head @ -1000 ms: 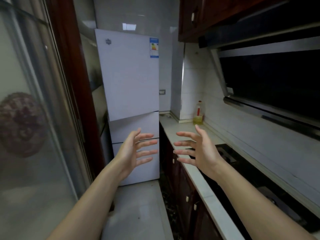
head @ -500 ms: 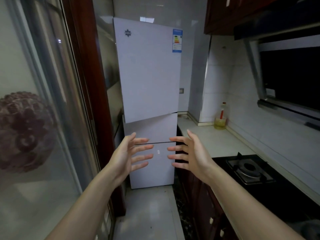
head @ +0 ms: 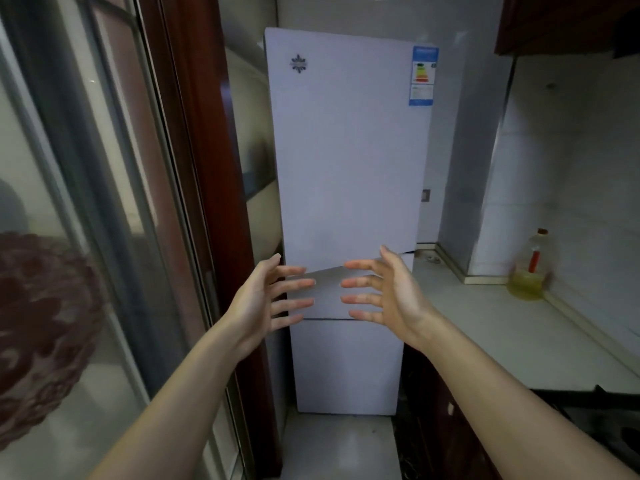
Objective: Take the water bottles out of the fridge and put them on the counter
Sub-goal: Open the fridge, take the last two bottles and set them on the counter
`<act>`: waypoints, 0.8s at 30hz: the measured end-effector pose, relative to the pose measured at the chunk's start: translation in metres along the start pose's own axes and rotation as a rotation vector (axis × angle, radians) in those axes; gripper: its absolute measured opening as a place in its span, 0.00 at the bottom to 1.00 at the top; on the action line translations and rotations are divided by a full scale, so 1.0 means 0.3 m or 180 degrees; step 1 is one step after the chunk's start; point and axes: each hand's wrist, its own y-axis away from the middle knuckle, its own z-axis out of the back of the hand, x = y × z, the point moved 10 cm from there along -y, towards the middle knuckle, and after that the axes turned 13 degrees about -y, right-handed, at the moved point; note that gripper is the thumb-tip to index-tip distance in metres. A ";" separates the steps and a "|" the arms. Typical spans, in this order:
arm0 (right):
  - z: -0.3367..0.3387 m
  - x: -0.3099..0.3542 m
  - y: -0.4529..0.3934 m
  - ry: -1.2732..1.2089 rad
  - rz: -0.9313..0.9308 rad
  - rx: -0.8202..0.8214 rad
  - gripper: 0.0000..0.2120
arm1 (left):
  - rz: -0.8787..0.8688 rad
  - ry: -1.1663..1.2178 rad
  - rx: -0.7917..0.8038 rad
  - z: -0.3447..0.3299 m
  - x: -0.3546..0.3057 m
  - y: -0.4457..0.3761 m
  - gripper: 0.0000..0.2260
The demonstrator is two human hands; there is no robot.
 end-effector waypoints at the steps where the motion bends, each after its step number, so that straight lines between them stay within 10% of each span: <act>1: 0.000 0.007 -0.051 0.0002 -0.0011 0.0030 0.29 | 0.0002 0.0016 -0.0029 0.005 -0.005 -0.045 0.23; 20: -0.003 -0.029 -0.738 0.0203 -0.0089 0.0174 0.28 | -0.0186 -0.0484 -0.0614 0.195 -0.026 -0.734 0.15; 24: -0.027 0.030 -0.884 0.0539 0.0145 0.0029 0.21 | -0.0812 -0.1683 -0.1171 0.269 -0.093 -0.907 0.12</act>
